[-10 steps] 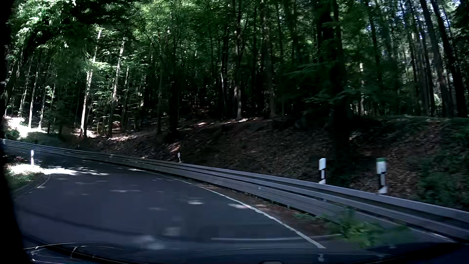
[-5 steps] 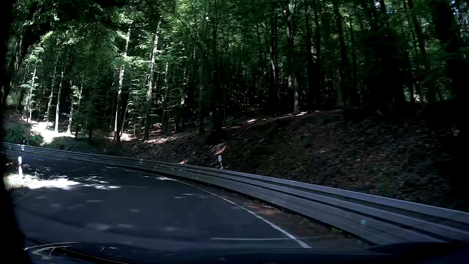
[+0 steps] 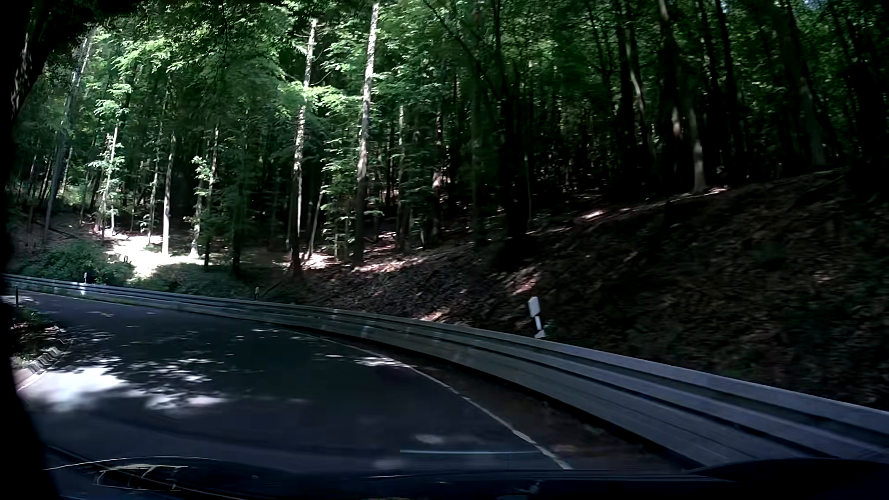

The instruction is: Follow the waypoints while adhering to traffic rules and regulations

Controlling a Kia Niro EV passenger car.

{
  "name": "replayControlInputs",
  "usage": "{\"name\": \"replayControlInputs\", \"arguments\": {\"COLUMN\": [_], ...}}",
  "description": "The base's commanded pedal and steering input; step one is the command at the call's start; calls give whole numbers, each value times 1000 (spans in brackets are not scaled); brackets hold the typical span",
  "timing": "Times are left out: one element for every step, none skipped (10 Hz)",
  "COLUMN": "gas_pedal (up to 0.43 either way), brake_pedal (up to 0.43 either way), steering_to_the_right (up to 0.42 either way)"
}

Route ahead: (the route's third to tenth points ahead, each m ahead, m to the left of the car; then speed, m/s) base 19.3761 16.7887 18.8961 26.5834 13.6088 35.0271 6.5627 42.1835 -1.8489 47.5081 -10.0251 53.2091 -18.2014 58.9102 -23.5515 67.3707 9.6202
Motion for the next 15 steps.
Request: {"name": "replayControlInputs", "arguments": {"gas_pedal": [189, 177, 157, 157, 157, 157, 157, 157, 157, 169, 177, 177, 177, 189, 189], "brake_pedal": [0, 0, 0, 0, 0, 0, 0, 0, 0, 0, 0, 0, 0, 0, 0], "steering_to_the_right": [-176, -176, -177, -178, -179, -179, -177, -177, -181, -185, -191, -203, -210, -217, -224]}}
